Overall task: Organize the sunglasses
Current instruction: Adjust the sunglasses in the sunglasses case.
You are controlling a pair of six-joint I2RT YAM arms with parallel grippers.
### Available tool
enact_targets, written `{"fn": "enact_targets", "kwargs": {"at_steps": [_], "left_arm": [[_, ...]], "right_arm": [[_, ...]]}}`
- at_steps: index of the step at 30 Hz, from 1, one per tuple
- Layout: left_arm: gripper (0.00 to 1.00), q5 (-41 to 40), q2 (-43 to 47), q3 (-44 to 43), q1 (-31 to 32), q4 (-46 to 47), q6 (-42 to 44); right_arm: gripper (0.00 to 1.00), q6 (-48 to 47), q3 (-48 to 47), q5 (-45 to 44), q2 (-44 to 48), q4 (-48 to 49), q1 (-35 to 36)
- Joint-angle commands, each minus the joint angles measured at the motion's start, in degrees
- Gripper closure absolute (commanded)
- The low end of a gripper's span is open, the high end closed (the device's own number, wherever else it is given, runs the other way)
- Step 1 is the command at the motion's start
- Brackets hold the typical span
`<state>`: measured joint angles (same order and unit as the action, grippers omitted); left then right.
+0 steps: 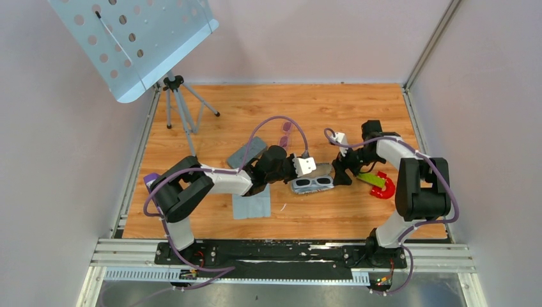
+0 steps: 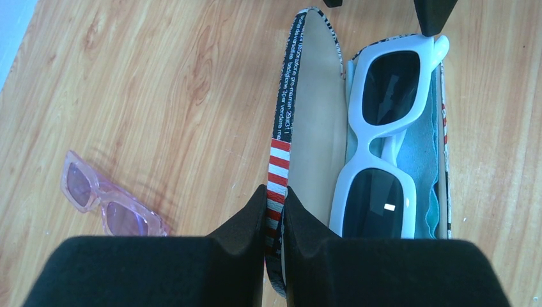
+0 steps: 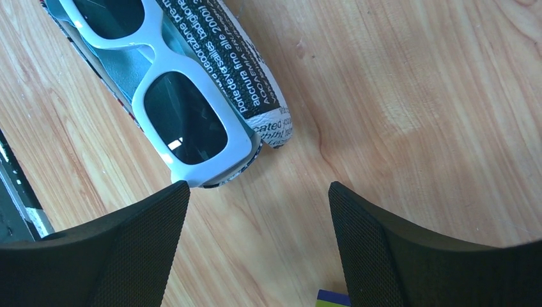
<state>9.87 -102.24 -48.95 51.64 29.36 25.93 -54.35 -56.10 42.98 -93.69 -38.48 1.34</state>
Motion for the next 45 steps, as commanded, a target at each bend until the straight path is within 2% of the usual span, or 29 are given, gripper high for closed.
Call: {"fn": "enact_targets", "kwargs": {"at_steps": [1, 15, 26, 41, 45], "left_arm": [[1.00, 0.96, -0.66, -1.13, 0.13, 1.49, -0.53], [1.00, 1.22, -0.65, -1.15, 0.18, 1.66, -0.84], [1.00, 1.45, -0.70, -1.59, 0.22, 1.22, -0.99], [1.00, 1.39, -0.42, -1.31, 0.22, 1.26, -0.96], [1.00, 1.47, -0.45, -1.24, 0.21, 1.15, -0.77]], "right_arm": [[0.16, 0.87, -1.21, 0.15, -0.14, 0.09, 0.73], [0.16, 1.13, 0.95, 0.11, 2.53, 1.30, 2.01], [0.08, -9.18, -2.31, 2.17, 3.67, -12.29, 2.12], [0.08, -5.14, -3.50, -1.33, -2.79, -7.33, 4.50], [0.11, -3.30, -4.58, -3.78, -4.67, -5.08, 4.49]]}}
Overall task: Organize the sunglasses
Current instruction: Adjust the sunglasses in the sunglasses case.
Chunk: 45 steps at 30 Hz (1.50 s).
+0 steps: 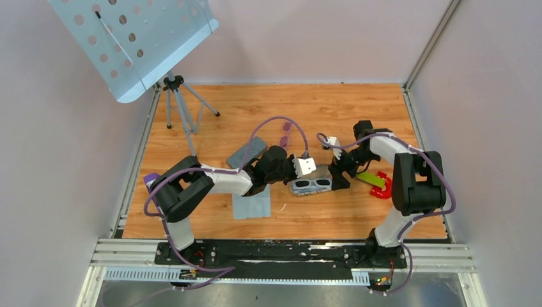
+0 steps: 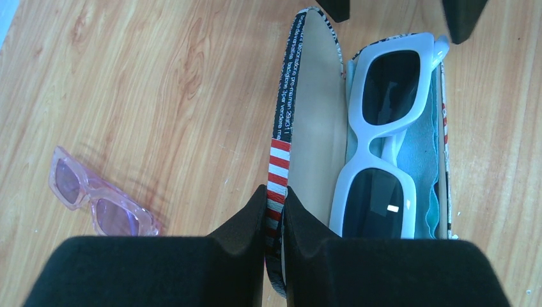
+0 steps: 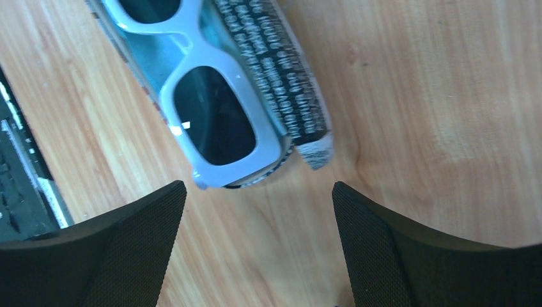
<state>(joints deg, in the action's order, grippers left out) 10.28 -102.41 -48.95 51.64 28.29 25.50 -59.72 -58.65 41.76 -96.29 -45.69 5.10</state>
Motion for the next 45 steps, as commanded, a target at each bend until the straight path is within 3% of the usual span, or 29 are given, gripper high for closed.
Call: {"fn": "enact_targets", "kwargs": {"at_steps": [1, 16, 26, 31, 37, 45], "left_arm": [[1.00, 1.01, -0.33, -1.31, 0.22, 2.15, -0.33], [1.00, 1.17, -0.35, -1.28, 0.22, 2.20, -0.20], [1.00, 0.81, -0.20, -0.67, 0.81, 2.30, 0.39], [1.00, -0.22, -0.02, 0.12, 1.71, 4.07, 0.83], [0.99, -2.72, -0.25, 1.85, 3.54, 7.96, 1.07], [0.99, -5.11, -0.24, 3.44, 5.38, 9.69, 2.79]], "right_arm": [[0.12, 2.49, -2.26, -3.10, -2.46, 2.60, 0.71], [0.14, 4.17, -3.04, -2.21, -3.04, 3.33, 0.80], [0.10, -3.10, -0.78, -3.07, 10.64, -3.95, 0.25], [0.15, -5.60, -3.51, -1.22, 14.76, -4.15, 0.32], [0.23, -17.19, -4.68, 6.22, 12.21, -5.23, 1.21], [0.24, -19.78, -7.47, 7.38, 5.71, -6.49, 3.00]]}}
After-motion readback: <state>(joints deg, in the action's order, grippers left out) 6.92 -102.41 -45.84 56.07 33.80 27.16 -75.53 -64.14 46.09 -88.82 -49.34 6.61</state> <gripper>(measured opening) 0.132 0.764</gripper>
